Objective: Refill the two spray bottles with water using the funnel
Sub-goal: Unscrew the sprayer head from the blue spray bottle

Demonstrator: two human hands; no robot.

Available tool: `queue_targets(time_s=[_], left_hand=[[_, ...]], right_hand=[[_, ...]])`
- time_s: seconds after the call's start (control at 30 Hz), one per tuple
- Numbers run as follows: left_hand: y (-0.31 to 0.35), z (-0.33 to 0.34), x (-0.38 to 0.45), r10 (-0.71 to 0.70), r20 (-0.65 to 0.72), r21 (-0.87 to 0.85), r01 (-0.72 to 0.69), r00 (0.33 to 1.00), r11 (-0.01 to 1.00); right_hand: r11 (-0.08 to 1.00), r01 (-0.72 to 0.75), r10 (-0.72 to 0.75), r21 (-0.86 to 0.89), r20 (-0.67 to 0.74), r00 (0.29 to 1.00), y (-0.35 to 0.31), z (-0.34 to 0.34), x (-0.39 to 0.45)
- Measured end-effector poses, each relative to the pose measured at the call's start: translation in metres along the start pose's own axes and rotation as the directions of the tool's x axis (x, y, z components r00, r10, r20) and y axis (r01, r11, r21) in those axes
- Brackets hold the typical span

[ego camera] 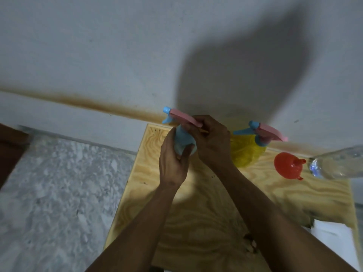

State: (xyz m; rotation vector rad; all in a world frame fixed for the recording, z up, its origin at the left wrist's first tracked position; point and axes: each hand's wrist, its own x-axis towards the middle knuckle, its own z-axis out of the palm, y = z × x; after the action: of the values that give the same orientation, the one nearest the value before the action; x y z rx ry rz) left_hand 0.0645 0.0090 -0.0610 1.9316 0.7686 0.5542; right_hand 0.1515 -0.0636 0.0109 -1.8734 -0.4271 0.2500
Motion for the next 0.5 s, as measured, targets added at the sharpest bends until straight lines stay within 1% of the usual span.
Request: queue_targets(time_s=[0.13,0.23,0.33,0.43,0.5], left_hand=[[0.017,-0.016,-0.015,0.025,-0.024,-0.022,-0.026,0.999,0.999],[0.031,-0.032,-0.03,0.039,-0.033,-0.018,-0.039,0.999,0.999],[0.046,-0.05,-0.044,0.045,-0.026,-0.03,-0.046,0.999,0.998],[0.061,-0.072,-0.058,0.122,-0.027,-0.067,-0.123,0.992,0.99],[0.071,-0.084,-0.068,0.181,-0.033,-0.08,-0.183,0.983,0.98]], right_hand=[[0.996,0.009,-0.008,0.089,-0.016,1.0,-0.018,-0.008,-0.009],[0.993,0.022,-0.019,0.118,-0.032,0.999,-0.038,-0.016,-0.02],[0.985,0.008,0.003,0.173,-0.062,0.998,-0.062,-0.024,-0.034],[0.973,-0.009,0.033,0.232,-0.098,0.995,-0.09,-0.033,-0.05],[0.967,0.009,0.024,0.255,-0.124,0.992,-0.111,-0.039,-0.064]])
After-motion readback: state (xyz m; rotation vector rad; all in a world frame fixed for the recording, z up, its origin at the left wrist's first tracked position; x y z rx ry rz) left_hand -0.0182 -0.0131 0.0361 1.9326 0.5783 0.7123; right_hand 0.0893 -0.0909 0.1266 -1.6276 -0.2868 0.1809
